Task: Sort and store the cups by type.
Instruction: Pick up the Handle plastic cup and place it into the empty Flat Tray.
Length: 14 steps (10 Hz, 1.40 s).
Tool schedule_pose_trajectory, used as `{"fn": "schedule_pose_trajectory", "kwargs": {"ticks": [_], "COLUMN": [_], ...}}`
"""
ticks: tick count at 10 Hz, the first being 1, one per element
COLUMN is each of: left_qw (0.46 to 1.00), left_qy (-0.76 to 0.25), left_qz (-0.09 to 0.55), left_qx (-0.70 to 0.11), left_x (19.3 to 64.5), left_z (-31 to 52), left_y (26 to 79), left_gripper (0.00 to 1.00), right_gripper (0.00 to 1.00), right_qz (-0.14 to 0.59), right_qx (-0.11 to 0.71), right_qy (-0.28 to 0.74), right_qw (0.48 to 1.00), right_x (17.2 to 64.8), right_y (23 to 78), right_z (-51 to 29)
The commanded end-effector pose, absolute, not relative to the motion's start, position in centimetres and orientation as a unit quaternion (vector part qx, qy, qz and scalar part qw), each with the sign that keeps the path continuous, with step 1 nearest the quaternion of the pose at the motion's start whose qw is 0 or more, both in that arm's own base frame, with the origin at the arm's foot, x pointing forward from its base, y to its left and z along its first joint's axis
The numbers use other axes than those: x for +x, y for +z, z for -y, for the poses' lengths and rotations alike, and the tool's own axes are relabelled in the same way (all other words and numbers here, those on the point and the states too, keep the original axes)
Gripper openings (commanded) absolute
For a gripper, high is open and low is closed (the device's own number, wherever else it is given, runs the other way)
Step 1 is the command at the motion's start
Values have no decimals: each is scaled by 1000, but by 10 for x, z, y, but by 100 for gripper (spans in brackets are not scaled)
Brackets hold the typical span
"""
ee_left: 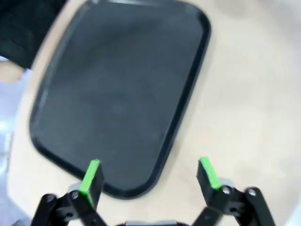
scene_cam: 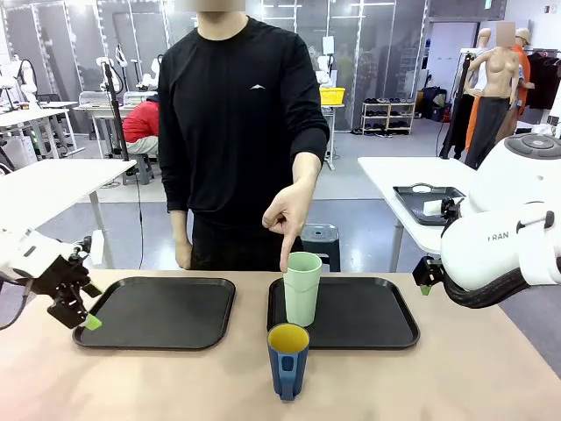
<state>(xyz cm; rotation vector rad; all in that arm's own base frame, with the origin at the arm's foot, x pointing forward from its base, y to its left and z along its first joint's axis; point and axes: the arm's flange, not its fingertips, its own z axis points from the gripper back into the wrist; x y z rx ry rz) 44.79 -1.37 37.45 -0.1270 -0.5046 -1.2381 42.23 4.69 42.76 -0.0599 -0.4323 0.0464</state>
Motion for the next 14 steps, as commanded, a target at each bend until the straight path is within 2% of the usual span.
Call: {"fn": "schedule_pose_trajectory", "kwargs": {"ticks": [1, 2, 3, 13, 14], "left_qw": [780, 782, 782, 782, 782], "left_qy": [-588, -590, -580, -580, -580], "left_qz": [205, 193, 220, 220, 220], "left_qx": [-61, -57, -55, -55, -55], "left_x": [440, 439, 445, 445, 445], "left_z": [15, 15, 12, 12, 12], "left_y": [395, 395, 381, 381, 381], "left_gripper": [100, 100, 100, 100, 100], "right_gripper": [100, 100, 100, 100, 100], "right_qz": [214, 214, 214, 214, 183], "right_qx": [-29, -29, -29, -30, -38], "right_qy": [23, 23, 23, 23, 107], "right_qw": [976, 976, 976, 976, 977], "right_x": [423, 423, 423, 422, 412], "right_y": [427, 427, 427, 428, 425], "right_z": [-46, -46, -46, -47, -44]}}
